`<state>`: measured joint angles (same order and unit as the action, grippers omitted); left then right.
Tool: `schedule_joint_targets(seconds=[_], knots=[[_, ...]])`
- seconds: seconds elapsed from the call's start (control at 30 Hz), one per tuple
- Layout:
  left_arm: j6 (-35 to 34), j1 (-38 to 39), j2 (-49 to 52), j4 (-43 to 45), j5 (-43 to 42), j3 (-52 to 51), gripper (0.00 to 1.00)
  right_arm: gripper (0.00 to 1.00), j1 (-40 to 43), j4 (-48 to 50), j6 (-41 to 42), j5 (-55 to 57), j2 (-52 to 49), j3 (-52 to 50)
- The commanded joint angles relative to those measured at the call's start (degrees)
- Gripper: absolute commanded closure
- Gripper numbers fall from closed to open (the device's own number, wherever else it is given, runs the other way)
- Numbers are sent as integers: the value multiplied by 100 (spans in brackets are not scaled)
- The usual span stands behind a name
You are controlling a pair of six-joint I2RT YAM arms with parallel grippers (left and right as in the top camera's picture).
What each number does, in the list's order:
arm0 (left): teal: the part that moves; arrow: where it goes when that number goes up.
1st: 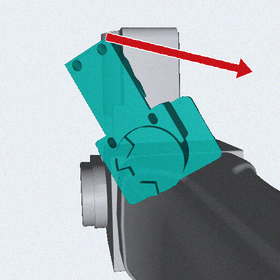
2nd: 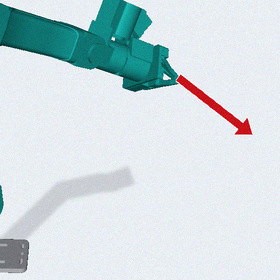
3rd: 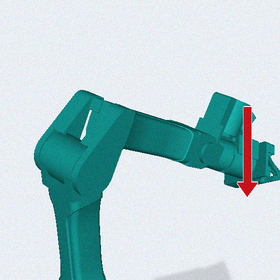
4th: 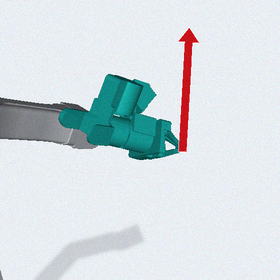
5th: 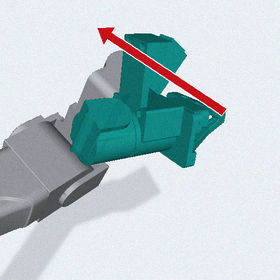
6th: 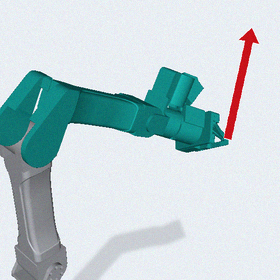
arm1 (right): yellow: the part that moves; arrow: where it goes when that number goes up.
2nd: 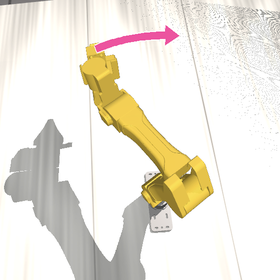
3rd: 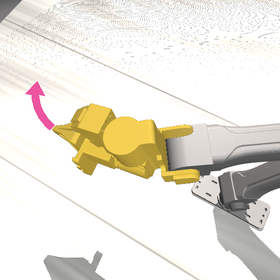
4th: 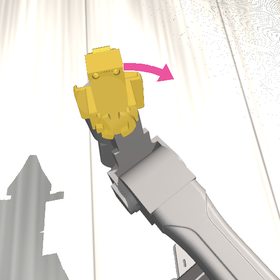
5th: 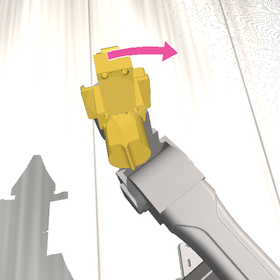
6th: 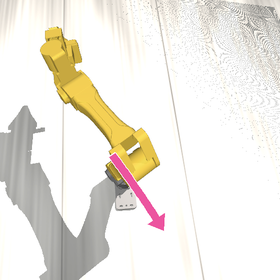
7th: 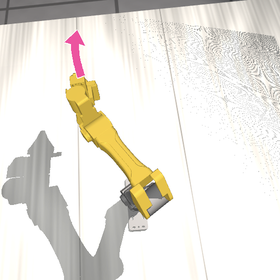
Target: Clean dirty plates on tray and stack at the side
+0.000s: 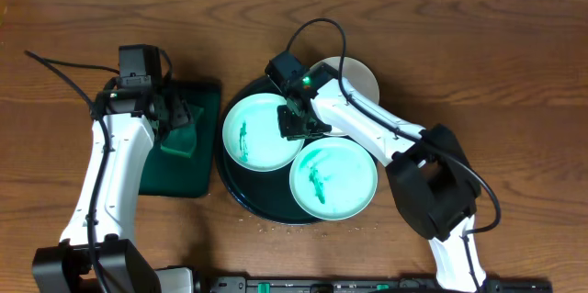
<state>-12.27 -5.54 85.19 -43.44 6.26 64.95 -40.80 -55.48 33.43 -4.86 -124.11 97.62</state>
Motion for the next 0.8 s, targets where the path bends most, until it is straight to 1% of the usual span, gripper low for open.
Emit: schedule_joint_targets(seconds=[0.0,0.13,0.27,0.3,0.37,0.43,0.47,0.7,0.77], knots=[[-96,-35,44,-9,90,-61,26,72,-33,-22,195,201,-225,92],[-96,-35,44,-11,90,-61,26,73,-7,35,190,212,-354,92],[-92,-35,44,-17,90,-61,26,76,-4,114,192,245,-553,92],[-92,-35,44,-22,90,-61,26,78,-2,131,192,243,-577,92],[-63,-35,44,-26,90,-61,26,85,2,192,192,236,-621,92],[-26,-35,44,-52,87,-61,26,98,2,249,192,238,-629,92],[-9,-35,44,-63,90,-61,26,99,2,271,192,243,-629,92],[83,-372,44,-153,66,-61,26,99,-13,389,160,214,-629,92],[151,-492,44,-201,63,-61,26,99,-13,463,24,138,-629,94]])
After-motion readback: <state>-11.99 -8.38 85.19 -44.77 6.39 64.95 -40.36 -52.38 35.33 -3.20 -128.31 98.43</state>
